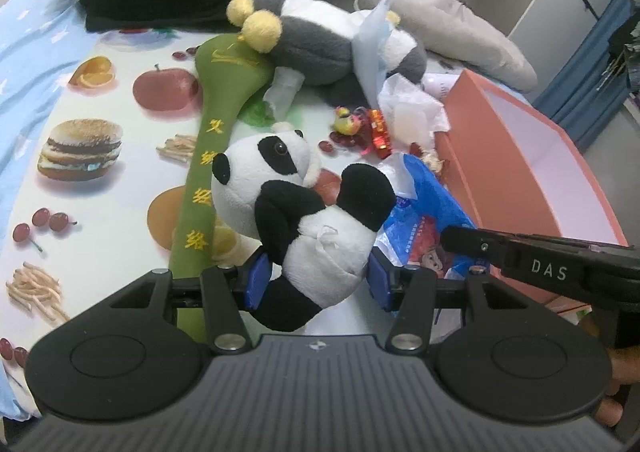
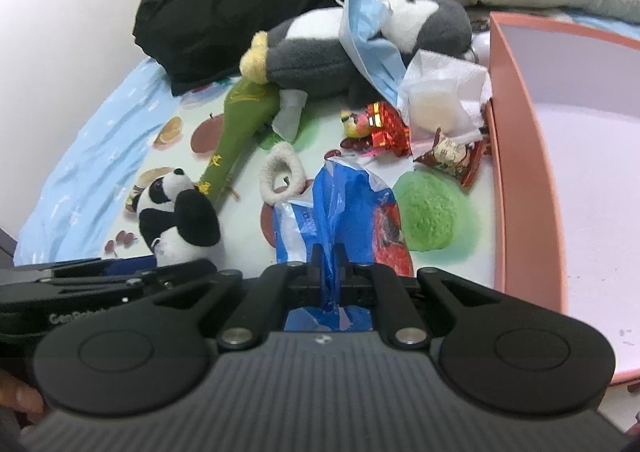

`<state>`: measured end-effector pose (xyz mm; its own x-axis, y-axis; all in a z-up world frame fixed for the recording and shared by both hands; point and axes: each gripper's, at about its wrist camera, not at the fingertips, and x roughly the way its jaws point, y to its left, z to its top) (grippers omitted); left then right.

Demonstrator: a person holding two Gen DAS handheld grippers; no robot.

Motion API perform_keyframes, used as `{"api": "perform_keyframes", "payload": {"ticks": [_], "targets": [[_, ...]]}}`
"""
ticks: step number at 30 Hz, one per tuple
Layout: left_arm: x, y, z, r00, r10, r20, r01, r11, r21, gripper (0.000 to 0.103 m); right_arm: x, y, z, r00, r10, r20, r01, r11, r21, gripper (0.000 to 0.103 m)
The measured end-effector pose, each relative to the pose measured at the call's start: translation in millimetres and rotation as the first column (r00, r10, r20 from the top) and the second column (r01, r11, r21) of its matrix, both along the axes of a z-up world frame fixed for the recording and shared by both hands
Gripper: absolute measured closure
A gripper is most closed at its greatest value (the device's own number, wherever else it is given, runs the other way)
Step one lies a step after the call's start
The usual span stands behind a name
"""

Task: Organize soft objects
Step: 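Carry the panda plush and blue bag into the pink box and release both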

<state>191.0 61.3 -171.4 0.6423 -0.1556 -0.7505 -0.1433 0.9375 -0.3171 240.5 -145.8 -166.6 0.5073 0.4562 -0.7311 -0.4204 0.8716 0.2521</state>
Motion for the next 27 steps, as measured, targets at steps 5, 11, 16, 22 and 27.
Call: {"api": "perform_keyframes", "payload": {"ticks": [5,11,16,22,27], "targets": [[0,-2,20,0.999,-0.028,0.025,0.028,0.999,-0.015,0.045,-9,-8,21,0.999,-0.010,0.032,0.008,0.999,0.038,0.096],[4,-5,55,0.995,-0.073,0.061,0.074,0.997,-0.014,0.045,-14,-15,55,0.995,-0.027,0.095,0.021,0.998,0.063,0.096],[9,-14,85,0.989,-0.109,0.099,0.108,0.994,0.017,0.045,-18,-24,87,0.984,-0.039,0.175,0.029,0.998,0.059,0.096],[22,-35,126,0.971,-0.161,0.175,0.151,0.986,0.069,0.045,-14,-54,119,0.963,-0.097,0.250,0.081,0.994,0.073,0.096],[42,-63,155,0.952,-0.210,0.225,0.200,0.978,0.068,0.045,-9,-85,139,0.943,-0.150,0.295,0.135,0.988,0.072,0.096]]}}
